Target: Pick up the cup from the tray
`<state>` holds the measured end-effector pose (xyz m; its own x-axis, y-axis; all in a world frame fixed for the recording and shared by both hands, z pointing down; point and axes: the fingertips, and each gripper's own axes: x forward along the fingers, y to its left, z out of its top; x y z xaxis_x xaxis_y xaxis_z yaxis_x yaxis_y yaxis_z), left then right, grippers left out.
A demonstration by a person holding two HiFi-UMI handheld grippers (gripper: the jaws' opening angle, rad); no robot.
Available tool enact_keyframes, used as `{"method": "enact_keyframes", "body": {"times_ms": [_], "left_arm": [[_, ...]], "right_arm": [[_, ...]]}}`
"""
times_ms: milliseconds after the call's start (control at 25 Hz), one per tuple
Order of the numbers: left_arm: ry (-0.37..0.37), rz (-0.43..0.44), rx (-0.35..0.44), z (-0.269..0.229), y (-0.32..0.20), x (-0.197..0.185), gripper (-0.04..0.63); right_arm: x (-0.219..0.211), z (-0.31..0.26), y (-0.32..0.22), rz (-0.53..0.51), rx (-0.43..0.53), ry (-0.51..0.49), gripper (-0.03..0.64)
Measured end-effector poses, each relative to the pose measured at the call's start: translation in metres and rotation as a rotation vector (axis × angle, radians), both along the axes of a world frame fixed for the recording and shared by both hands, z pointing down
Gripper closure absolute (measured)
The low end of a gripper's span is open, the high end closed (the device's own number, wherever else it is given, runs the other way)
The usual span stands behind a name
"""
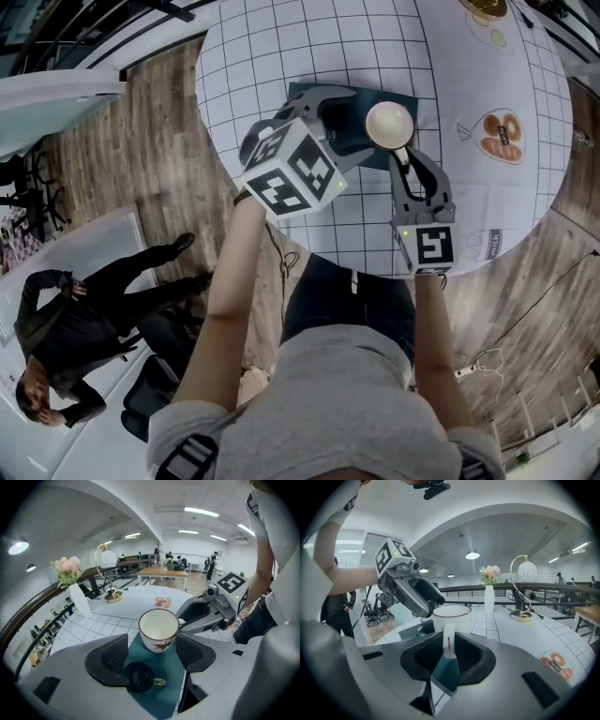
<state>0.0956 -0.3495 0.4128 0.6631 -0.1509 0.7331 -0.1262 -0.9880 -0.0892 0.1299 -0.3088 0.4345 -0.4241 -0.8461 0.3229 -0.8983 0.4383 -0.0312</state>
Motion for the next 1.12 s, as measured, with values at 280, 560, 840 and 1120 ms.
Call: {"method": "enact_keyframes", "body": {"times_ms": [280,560,840,1120], "left_arm": [[-0.035,0.078,-0.040,0.010,0.007,0.010,0.262],[-0.060,0.121,-0.040,0.020,0.012,0.016,0.262],[-0.070,0.119,-0.024,0.025,0.014,0.023,0.258],[-0.093,0.104,0.015,0.022,0.013,0.023,0.259]], "right_arm": [[0.000,-0.008,-0.001,-0.105,0.068,-0.006,0.554],[0.002,-0.008,0.000,-0.204,0.087,-0.004,0.555],[0.002,-0.009,-0.001,-0.212,0.096,-0.011,0.555],[0.003,-0.011,-0.002,-0.205,0.108,-0.021,0.555]]}}
